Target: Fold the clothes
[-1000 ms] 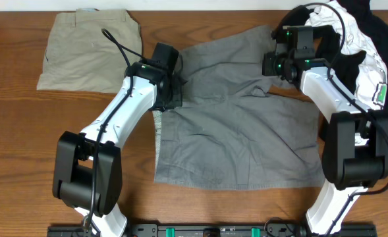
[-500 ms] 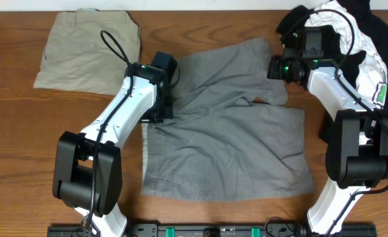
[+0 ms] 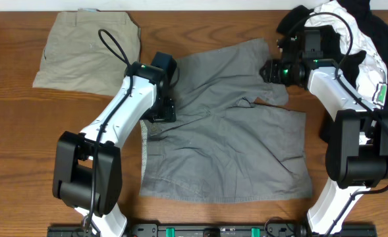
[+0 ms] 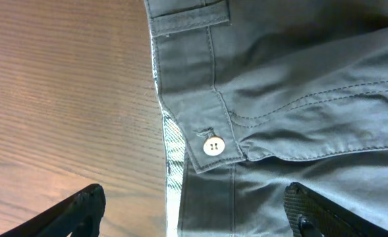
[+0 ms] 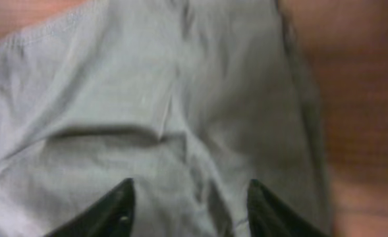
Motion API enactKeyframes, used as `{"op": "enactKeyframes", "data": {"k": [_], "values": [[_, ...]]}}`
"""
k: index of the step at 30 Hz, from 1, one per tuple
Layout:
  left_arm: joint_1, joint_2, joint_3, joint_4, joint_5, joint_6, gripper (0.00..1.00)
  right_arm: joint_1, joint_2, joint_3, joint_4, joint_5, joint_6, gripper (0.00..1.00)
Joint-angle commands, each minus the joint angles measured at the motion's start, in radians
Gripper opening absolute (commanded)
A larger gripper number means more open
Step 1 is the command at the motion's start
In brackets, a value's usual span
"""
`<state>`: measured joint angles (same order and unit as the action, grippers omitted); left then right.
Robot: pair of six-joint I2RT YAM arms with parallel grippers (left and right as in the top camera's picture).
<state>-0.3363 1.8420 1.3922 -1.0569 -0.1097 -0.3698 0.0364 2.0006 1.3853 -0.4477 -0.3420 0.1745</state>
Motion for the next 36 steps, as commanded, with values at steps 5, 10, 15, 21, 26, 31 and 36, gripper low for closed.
{"op": "enactKeyframes", "data": {"k": [5,10,15,21,26,31,36], "values": [[0.016,-0.145,0.105,-0.022,-0.014,0.003,0.89,-0.035,-0.103,0.096,-0.195,-0.042,-0.026,0.73],[0.016,-0.219,0.105,-0.090,-0.014,0.000,0.89,-0.038,-0.236,0.108,-0.359,0.061,-0.019,0.87],[0.015,-0.288,0.104,-0.191,-0.014,-0.076,0.90,-0.035,-0.372,0.107,-0.555,0.177,0.034,0.93],[0.002,-0.354,0.095,-0.308,0.030,-0.162,0.91,-0.011,-0.483,0.104,-0.772,0.233,0.131,0.89],[-0.077,-0.399,0.014,-0.350,0.069,-0.253,0.91,0.063,-0.522,0.074,-0.919,0.354,0.225,0.89],[-0.185,-0.438,-0.105,-0.356,0.074,-0.407,0.91,0.150,-0.566,-0.018,-0.951,0.372,0.311,0.90],[-0.297,-0.491,-0.248,-0.340,0.072,-0.587,0.91,0.218,-0.636,-0.205,-0.891,0.372,0.402,0.89]]}}
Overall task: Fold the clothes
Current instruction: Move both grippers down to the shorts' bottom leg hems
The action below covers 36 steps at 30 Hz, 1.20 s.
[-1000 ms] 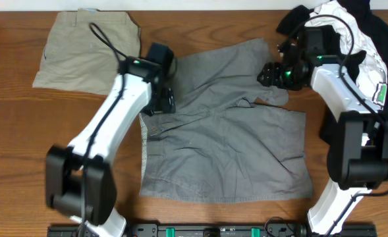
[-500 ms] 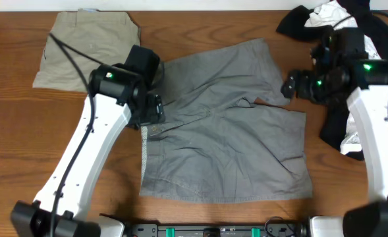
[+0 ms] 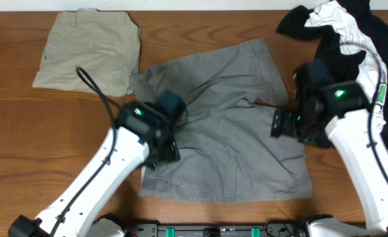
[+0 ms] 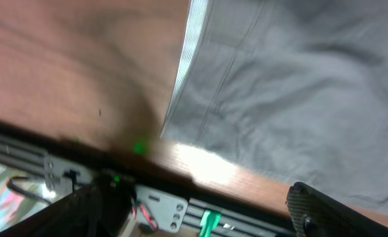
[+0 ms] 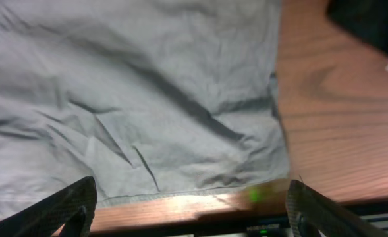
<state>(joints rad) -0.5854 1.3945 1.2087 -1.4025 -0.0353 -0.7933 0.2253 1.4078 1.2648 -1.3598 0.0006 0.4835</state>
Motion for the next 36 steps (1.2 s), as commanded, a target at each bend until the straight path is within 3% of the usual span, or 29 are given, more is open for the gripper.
{"op": "enactKeyframes", "data": {"k": [1,6,11,16,18,19,29,36], "values": [[-0.064,-0.058,-0.095,0.017,-0.002,-0.190,0.91,0.034,-0.060,-0.128,0.043,0.029,0.113,0.90],[-0.101,-0.150,-0.269,0.124,-0.003,-0.364,0.91,0.037,-0.140,-0.299,0.150,0.026,0.191,0.92],[-0.100,-0.229,-0.443,0.245,-0.084,-0.677,0.90,0.036,-0.180,-0.402,0.234,0.041,0.325,0.99],[-0.100,-0.219,-0.519,0.333,-0.093,-0.819,0.89,0.036,-0.179,-0.452,0.253,0.103,0.453,0.99],[-0.098,-0.216,-0.531,0.336,-0.097,-0.864,0.69,0.036,-0.179,-0.474,0.253,0.130,0.531,0.89],[-0.097,-0.216,-0.533,0.335,-0.105,-0.890,0.66,0.036,-0.179,-0.484,0.254,0.139,0.559,0.87],[0.003,-0.216,-0.535,0.336,-0.104,-0.926,0.65,0.036,-0.179,-0.609,0.280,0.156,0.756,0.93],[0.088,-0.215,-0.550,0.365,-0.030,-0.925,0.67,0.036,-0.179,-0.631,0.287,0.159,0.793,0.96]]}}
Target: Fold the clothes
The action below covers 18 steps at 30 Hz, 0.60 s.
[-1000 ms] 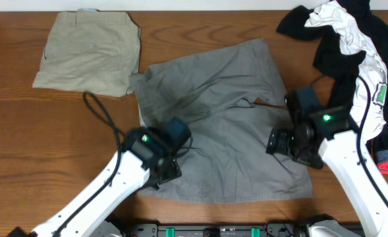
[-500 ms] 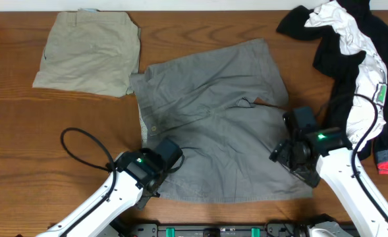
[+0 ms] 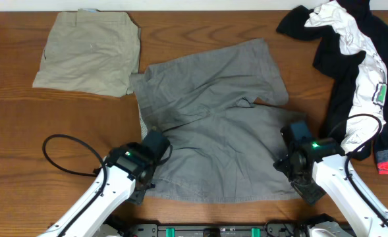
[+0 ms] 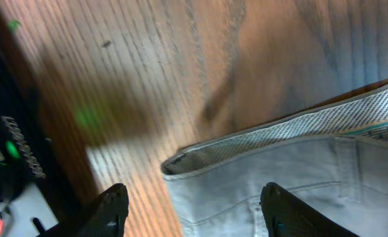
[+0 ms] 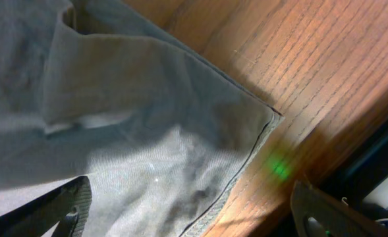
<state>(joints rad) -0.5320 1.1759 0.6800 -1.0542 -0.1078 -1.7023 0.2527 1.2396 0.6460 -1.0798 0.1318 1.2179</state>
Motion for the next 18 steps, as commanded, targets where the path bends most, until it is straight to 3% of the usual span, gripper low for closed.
{"op": "enactKeyframes", "data": {"k": [1,8,18], "values": [[0.043,0.005,-0.032,0.032,0.059,-0.016,0.73,0.008,-0.011,-0.018,0.014,0.028,0.061,0.96],[0.083,0.008,-0.090,0.113,0.190,0.000,0.92,0.008,-0.011,-0.055,0.006,0.006,0.060,0.95],[0.084,0.034,-0.106,0.261,0.233,0.029,0.90,0.008,-0.011,-0.055,-0.010,-0.017,0.060,0.96]]}}
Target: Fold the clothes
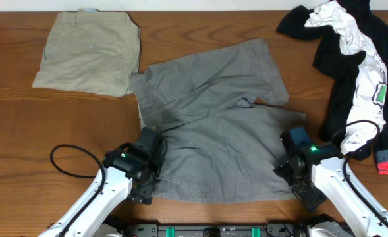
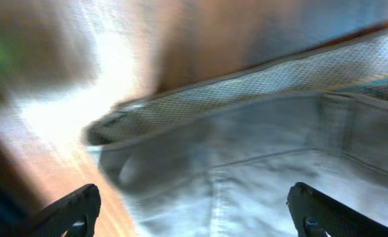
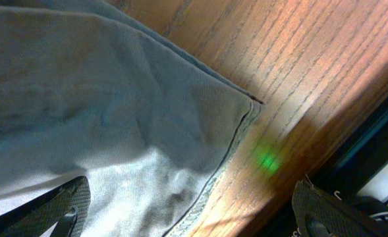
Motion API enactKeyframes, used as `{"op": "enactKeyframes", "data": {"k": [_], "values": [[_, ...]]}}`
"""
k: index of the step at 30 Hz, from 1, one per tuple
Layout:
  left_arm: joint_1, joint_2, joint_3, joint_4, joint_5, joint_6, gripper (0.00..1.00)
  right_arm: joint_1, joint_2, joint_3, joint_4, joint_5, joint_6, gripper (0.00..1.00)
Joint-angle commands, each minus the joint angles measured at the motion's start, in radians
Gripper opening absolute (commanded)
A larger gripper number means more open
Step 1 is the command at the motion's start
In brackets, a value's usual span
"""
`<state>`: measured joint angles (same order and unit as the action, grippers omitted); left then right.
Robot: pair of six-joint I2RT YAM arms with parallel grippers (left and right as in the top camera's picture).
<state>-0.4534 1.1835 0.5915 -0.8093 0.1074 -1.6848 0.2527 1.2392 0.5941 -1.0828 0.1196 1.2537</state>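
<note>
Grey shorts (image 1: 220, 125) lie spread on the wooden table, one leg reaching the far right, the waistband along the left. My left gripper (image 1: 144, 179) hangs open over the near-left waistband corner (image 2: 114, 131), cloth between its fingers (image 2: 68, 210); the left gripper (image 2: 194, 220) holds nothing. My right gripper (image 1: 292, 174) stands open at the near-right hem corner (image 3: 253, 105). In its wrist view the right gripper (image 3: 194, 217) spans cloth and bare wood.
A folded beige garment (image 1: 88, 49) lies at the back left. A heap of black and white clothes (image 1: 352, 52) runs down the right side, with a red piece beside it. The table's front edge (image 3: 352, 164) is just beyond the right gripper.
Both grippers have come lower and a little further over the shorts' near corners. Cloth now fills most of the left wrist view. Both stay open.
My left gripper was open over the buttoned waistband at the shorts' left side, the right one over the far leg. Then both were halfway down the sides. Later they stood at the near corners, and now sit close over them, open.
</note>
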Motion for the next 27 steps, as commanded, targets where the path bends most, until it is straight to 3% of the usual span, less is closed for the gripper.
{"op": "enactKeyframes", "data": {"k": [1,10,14,17,22,27], "values": [[0.005,0.037,-0.019,0.014,0.017,0.012,0.88,0.008,-0.011,-0.003,-0.010,-0.008,0.024,0.97],[0.005,0.077,-0.020,-0.006,0.121,0.092,0.78,0.008,-0.011,-0.003,-0.008,-0.016,0.024,0.97],[0.005,0.079,-0.021,-0.023,0.089,0.095,0.76,0.008,-0.011,-0.003,-0.001,-0.019,0.024,0.96],[0.005,0.085,-0.030,-0.022,0.086,0.095,0.67,0.008,-0.011,-0.003,-0.002,-0.019,0.024,0.96],[0.005,0.104,-0.063,-0.011,0.087,0.094,0.67,0.008,-0.011,-0.003,-0.003,-0.019,0.024,0.97],[0.005,0.106,-0.088,0.033,0.087,0.095,0.30,0.008,-0.011,-0.003,-0.002,-0.019,0.024,0.97]]}}
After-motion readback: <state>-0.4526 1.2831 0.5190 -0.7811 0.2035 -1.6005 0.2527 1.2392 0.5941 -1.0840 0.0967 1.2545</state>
